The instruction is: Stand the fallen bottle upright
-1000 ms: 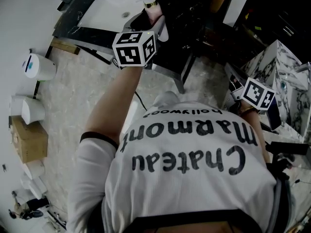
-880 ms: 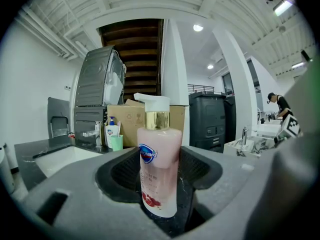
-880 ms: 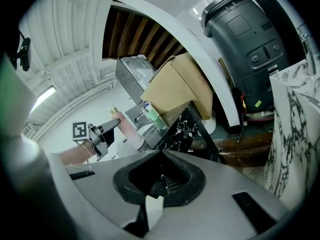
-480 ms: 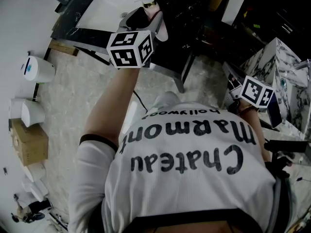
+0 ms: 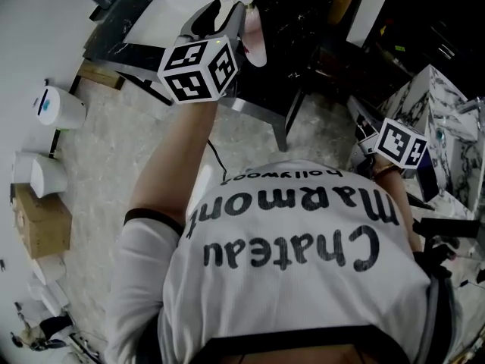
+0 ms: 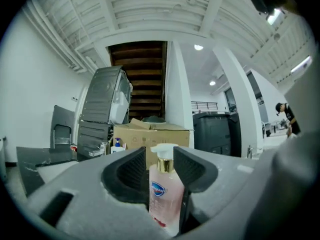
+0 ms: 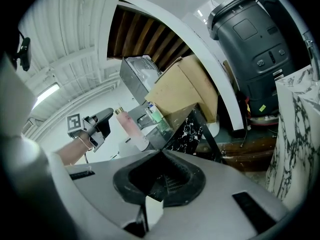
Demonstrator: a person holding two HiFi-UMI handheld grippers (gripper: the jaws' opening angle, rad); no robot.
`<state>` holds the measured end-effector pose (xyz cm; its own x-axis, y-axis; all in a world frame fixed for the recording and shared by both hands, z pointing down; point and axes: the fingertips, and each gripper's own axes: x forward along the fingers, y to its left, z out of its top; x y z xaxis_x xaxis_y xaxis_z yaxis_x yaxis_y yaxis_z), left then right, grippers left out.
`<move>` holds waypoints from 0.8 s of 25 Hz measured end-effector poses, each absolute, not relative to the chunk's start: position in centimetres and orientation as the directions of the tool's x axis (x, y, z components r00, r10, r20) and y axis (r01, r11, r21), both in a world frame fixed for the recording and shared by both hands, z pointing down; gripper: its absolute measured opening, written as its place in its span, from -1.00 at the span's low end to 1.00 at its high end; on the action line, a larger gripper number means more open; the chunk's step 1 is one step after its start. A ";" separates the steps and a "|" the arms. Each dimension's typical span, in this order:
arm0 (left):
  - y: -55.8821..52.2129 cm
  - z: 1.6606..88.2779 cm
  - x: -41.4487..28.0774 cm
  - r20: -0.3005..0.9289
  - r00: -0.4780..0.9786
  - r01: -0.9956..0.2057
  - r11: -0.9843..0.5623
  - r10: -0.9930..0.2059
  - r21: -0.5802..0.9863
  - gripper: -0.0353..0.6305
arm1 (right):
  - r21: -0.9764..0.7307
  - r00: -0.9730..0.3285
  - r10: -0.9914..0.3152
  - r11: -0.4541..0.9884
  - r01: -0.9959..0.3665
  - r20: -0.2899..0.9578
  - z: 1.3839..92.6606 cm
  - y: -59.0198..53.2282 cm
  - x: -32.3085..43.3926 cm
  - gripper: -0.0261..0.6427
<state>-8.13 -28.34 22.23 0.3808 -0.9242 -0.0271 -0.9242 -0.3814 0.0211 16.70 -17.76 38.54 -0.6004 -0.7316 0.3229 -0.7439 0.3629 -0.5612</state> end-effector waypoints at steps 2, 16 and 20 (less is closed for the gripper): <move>-27.8 21.2 -9.1 -0.061 0.368 -0.927 -0.372 -0.928 0.056 -0.37 | -0.562 -0.604 -0.731 0.368 -0.741 0.318 38.3 -17.5 16.5 -0.89; -19.3 14.9 -15.1 -0.272 0.309 -0.931 -0.349 -0.911 0.111 -0.60 | -0.510 -0.600 -0.755 0.419 -0.751 0.263 34.5 -15.9 13.1 -0.89; -16.5 15.1 -17.7 -0.282 0.276 -0.930 -0.329 -0.919 0.162 -0.76 | -0.566 -0.604 -0.784 0.435 -0.700 0.145 31.8 -15.0 12.0 -0.89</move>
<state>-17.68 -16.53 15.10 0.2762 -0.9187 -0.2822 -0.9302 -0.3294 0.1618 11.98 -15.05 31.77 -0.6039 -0.7838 0.1447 -0.7001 0.4348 -0.5664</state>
